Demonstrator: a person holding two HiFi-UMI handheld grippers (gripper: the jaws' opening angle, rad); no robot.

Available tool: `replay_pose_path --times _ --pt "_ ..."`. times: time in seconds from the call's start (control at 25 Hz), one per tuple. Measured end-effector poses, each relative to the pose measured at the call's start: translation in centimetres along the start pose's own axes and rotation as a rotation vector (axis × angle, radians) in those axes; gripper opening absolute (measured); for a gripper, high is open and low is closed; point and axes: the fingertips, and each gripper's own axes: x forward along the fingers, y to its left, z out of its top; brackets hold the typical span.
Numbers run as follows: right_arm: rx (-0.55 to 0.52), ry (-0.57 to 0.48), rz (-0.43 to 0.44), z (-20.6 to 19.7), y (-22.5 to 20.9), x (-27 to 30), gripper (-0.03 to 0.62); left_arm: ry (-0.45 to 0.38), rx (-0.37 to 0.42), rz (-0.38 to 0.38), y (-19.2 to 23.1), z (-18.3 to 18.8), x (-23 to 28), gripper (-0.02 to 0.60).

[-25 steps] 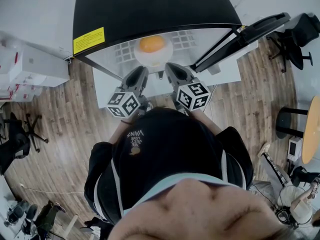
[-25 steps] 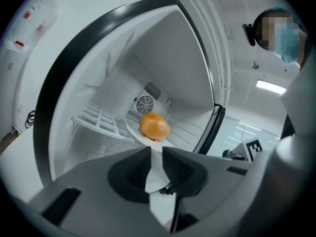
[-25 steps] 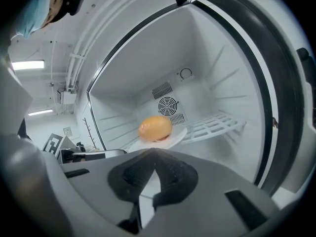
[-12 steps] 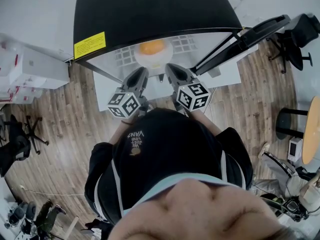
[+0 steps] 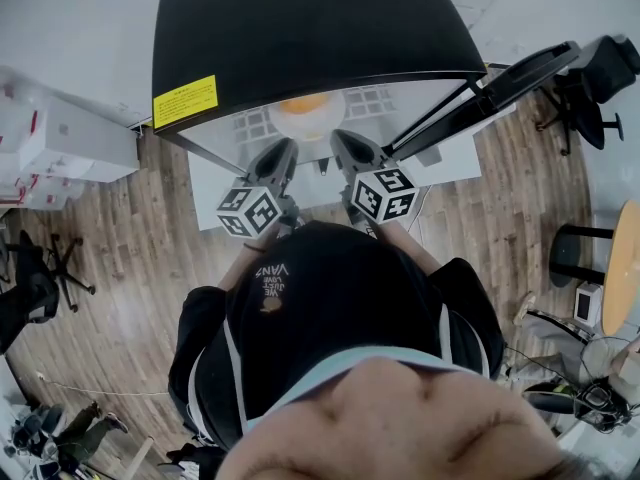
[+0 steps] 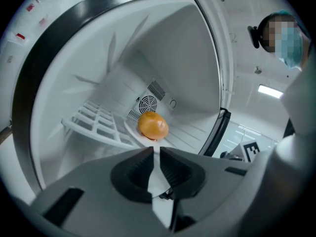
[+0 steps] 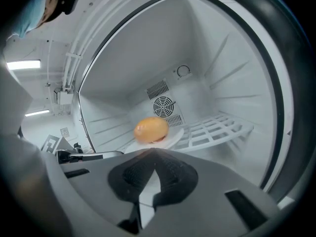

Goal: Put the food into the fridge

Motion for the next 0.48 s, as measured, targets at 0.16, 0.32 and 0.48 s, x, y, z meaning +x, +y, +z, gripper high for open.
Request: replay_pose_path --times 0.16,0.32,0.48 --pt "0.003 -0.002 0.004 0.3 -0.1 0.5 0.012 0.004 -0.006 -0.005 0.1 0.2 0.5 0.044" --pt "0.004 -0.004 0.006 0.6 -0.3 1.0 0.012 0.003 -0.018 -0.008 0.3 0.4 0.9 0.043" --pt "0.005 -0.004 0.008 0.8 -0.5 1.4 0.012 0.003 -0.020 -0.004 0.5 0.6 1.2 0.039"
